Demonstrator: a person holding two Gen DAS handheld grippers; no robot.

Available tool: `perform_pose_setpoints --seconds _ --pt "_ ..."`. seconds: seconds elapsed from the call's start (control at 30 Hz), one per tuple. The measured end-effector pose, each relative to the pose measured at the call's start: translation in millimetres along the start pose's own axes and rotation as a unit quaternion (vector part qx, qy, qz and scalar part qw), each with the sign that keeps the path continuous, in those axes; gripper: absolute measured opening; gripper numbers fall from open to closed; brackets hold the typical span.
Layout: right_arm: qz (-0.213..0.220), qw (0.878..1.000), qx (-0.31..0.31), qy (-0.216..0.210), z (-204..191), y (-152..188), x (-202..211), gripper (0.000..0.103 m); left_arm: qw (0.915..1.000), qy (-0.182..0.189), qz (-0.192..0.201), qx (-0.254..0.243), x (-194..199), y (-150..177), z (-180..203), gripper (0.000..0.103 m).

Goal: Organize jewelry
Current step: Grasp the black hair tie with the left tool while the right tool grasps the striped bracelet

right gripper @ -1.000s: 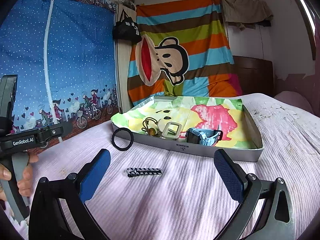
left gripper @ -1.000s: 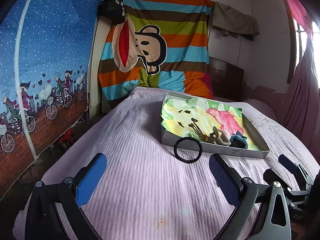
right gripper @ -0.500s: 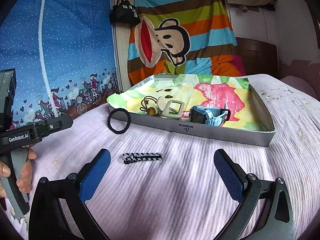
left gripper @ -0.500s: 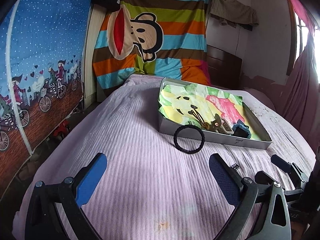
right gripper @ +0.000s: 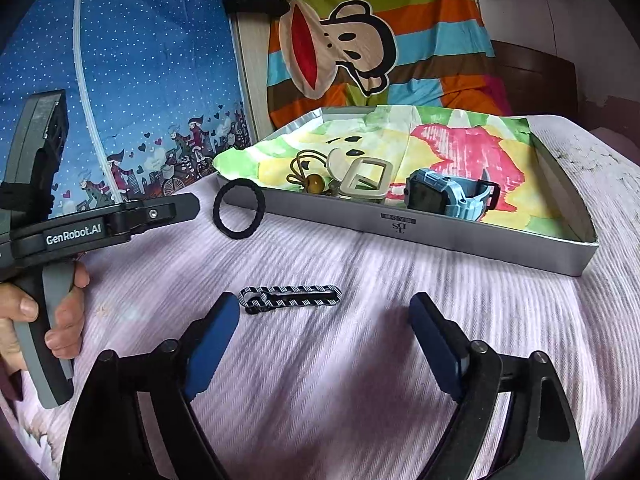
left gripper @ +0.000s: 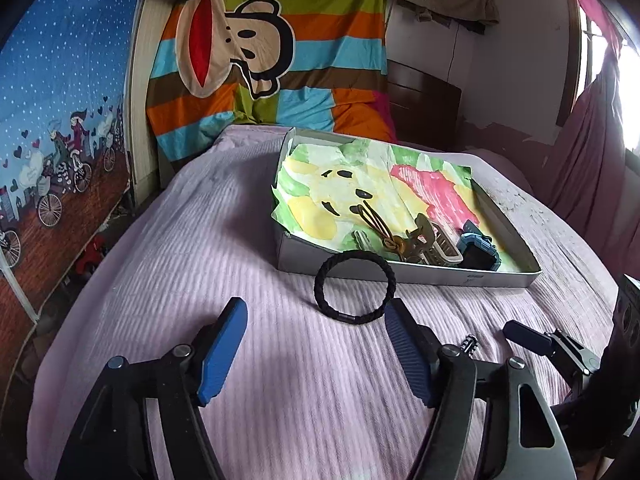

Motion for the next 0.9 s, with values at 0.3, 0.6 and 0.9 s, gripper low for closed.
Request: perform_pose_setpoints --seconds 0.3,0.6,0.9 --pt "-0.009 0.999 0.025 -0.027 -16.0 -1.6 -15.9 0.065 0.9992 0.034 -0.012 0.020 -28.3 -2.5 -0.4 0.045" --pt "-0.014 0.999 0.035 -0.030 -21.2 0.8 -20.0 0.055 0.9975 0.056 -0.009 0.041 -38.3 -0.5 -4.5 0.023" --pt "-0.010 0.999 0.037 -0.029 -21.2 0.8 -19.8 0.054 0.9963 0.063 0.007 0.058 -35.2 7.2 -7.2 0.006"
Point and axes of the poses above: each gripper's, at about its wrist camera, not at the fingertips, and x roughly against the way its jaws point, z to its right, y to its underside, the point moved 6 cm from there along -x, roughly the way its jaws point, and after that the axes turned 9 degrees about y, right-handed, at the moved point
